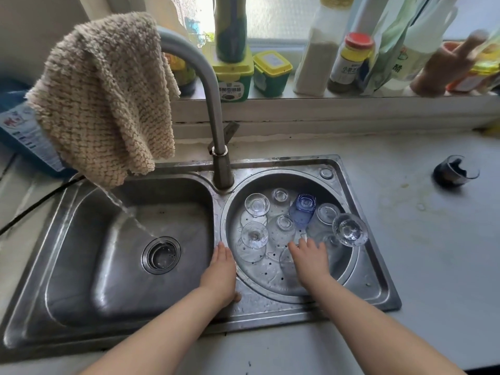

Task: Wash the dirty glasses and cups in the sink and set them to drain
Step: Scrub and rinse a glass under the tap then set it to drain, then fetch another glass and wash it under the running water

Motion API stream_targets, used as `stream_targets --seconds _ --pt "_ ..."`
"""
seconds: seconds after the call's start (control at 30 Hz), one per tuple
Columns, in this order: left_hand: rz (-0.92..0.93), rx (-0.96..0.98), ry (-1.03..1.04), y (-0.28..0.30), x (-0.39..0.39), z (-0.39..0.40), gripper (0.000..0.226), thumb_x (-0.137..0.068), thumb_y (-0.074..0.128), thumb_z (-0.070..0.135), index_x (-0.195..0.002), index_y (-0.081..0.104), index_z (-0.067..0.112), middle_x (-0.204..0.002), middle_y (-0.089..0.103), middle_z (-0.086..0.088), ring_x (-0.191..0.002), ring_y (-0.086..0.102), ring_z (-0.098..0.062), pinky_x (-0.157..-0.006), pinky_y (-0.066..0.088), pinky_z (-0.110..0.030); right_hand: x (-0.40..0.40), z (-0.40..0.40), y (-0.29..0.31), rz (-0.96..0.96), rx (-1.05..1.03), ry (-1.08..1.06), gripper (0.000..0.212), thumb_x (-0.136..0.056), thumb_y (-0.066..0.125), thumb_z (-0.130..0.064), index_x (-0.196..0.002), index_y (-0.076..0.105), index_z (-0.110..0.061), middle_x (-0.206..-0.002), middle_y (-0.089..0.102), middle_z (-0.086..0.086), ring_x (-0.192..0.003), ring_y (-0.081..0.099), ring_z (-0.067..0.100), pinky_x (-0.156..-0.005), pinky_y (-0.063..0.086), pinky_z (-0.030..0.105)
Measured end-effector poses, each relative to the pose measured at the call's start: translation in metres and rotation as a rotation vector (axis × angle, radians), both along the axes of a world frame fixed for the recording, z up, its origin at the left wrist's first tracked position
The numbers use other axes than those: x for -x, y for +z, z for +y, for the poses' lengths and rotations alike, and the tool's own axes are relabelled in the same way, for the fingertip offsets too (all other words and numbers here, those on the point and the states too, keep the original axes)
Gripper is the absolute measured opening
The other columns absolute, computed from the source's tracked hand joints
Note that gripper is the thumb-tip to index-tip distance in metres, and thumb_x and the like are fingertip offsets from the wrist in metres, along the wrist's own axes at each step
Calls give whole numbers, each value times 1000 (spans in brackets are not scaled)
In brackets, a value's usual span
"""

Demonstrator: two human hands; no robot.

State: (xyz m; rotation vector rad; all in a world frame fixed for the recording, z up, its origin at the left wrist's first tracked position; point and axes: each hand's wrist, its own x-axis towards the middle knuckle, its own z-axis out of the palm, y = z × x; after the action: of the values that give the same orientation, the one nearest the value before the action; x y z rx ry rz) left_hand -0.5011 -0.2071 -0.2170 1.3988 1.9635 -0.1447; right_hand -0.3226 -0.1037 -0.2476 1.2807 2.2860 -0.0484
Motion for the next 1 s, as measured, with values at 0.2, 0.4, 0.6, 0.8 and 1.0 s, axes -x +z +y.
stream_targets --seconds 0.2,0.4,0.6,0.8,1.0 --pt "2 -3 -1 0 -1 0 111 -83 72 32 -149 -9 -4 -157 -18 -20 -147 -13 -26 -117 6 -25 -10 2 -2 23 20 81 63 -86 52 -9 -143 26 -17 -138 40 10 -128 36 29 -105 25 42" --pt "-10 2 34 0 -1 0 109 -83 73 30 -149 -7 -3 -157 -17 -20 -148 -11 -25 -117 6 -25 -12 -2 1 1 39 98 66 -89 52 -13 -146 20 -14 -154 18 16 -141 18 30 -109 23 42" --pt "9 23 53 8 -4 4 107 -83 73 34 -149 -1 -6 -158 -8 -22 -148 -5 -27 -117 7 -28 -17 -15 6 117 101 24 78 -88 55 -12 -151 9 -16 -159 6 11 -146 7 27 -114 21 43" --pt "-128 -157 337 25 -31 26 80 -83 63 53 -143 35 7 -158 13 -17 -146 15 -28 -115 26 -42 -49 -57 35 683 96 -296 58 -90 57 -34 -142 36 -20 -149 33 1 -138 28 18 -112 18 22" --pt "-310 -467 113 83 -127 68 57 -90 60 39 -139 44 14 -156 23 -13 -144 20 -24 -114 20 -33 -150 -100 76 878 21 -660 54 -85 54 -52 -131 48 -25 -133 43 -14 -130 36 6 -102 16 6"
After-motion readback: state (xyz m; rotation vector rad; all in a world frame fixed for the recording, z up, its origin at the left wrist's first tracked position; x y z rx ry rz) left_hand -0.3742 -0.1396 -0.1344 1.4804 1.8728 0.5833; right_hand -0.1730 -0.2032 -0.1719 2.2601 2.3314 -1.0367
